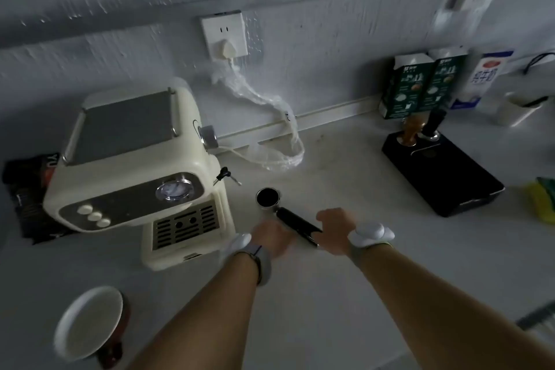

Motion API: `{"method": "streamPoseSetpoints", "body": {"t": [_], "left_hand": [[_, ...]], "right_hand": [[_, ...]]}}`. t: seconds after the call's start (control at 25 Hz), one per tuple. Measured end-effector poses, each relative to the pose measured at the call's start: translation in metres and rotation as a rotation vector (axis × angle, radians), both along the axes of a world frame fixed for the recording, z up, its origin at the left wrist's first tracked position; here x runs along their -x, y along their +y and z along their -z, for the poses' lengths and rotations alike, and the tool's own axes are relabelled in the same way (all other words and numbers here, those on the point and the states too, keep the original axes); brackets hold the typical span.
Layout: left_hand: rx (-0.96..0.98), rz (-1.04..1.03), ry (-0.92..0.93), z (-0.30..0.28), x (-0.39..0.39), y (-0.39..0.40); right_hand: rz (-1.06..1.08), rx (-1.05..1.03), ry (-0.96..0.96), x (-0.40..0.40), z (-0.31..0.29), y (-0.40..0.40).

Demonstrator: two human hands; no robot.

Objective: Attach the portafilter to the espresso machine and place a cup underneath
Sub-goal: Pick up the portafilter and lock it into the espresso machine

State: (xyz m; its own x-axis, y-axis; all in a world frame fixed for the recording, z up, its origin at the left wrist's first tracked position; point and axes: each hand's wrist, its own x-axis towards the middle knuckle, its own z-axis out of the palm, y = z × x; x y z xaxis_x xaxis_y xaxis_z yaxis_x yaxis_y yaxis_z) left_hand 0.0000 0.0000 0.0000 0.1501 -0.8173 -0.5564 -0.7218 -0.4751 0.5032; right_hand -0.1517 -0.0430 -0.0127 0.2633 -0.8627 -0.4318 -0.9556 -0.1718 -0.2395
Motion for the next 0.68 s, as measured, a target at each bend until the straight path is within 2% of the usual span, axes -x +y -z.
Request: {"method": "streamPoseSetpoints", "body": {"t": [0.12, 0.24, 0.32, 0.52, 0.68], "left_hand": [[0.026, -0.387, 0.319, 0.025, 0.009, -0.012], [-0.075, -0.749, 0.715, 0.043, 0.018, -0.018], [-0.063, -0.886, 0.848, 0.052, 0.021, -0.024], [0.028, -0.956, 0.926, 0.056, 0.023, -0.027], [0.050, -0.895, 0.829, 0.057, 0.014, -0.019]], "right_hand": [[0.035, 0.019, -0.112, -0.007, 0.014, 0.001], [0.067, -0.014, -0.104, -0.014, 0.026, 0.003], [0.047, 0.024, -0.074, -0.014, 0.027, 0.002], [0.067, 0.034, -0.167, -0.016, 0.019, 0.010], [0.104, -0.002, -0.291, -0.021, 0.012, 0.028]]}}
